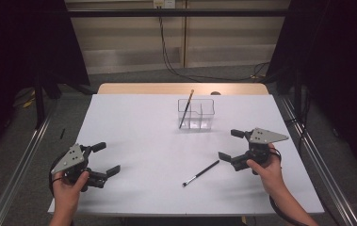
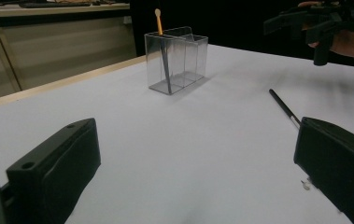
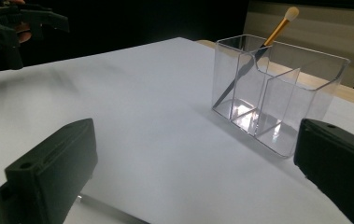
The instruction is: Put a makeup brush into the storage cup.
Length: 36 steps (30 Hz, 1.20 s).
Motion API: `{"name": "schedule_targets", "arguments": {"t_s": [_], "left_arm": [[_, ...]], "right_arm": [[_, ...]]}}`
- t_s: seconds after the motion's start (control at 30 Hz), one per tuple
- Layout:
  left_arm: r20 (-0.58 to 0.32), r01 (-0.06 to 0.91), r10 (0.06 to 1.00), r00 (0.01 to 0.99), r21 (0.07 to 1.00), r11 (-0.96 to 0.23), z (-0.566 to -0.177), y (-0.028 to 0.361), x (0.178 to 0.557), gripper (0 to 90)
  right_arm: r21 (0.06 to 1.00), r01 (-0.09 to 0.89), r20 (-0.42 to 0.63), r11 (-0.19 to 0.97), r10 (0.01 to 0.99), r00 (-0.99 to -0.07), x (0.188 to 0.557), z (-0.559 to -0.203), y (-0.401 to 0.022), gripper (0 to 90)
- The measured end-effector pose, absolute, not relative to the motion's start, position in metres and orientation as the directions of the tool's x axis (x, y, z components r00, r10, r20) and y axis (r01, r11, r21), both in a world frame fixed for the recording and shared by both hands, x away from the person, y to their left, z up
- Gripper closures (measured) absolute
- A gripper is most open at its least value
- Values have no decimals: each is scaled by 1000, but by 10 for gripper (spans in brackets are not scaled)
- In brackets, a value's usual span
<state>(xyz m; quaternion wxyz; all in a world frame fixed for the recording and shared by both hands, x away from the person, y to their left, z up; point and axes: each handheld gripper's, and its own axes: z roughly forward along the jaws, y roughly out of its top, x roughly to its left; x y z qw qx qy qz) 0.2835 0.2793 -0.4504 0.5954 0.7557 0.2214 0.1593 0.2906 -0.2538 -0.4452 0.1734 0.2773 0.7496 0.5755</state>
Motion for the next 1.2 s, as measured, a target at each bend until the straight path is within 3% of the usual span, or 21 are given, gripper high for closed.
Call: {"name": "schedule_targets", "arguments": {"t_s": [0.23,0.57,0.87,1.2], "left_arm": [[-24,145,523,852,970,-193,-451,279,284,4],[-38,154,517,855,971,-184,-452,277,285,4],[-36,151,510,859,971,-185,-451,275,289,4],[-38,150,502,864,971,-184,-451,273,291,4]], "right_arm": [[955,228,69,192,601,-796,297,-447,-248,0],[913,281,79,297,545,-835,308,-447,-237,0],[783,344,79,518,465,-882,321,-446,-221,0],[647,366,77,669,420,-904,331,-446,-207,0]]}}
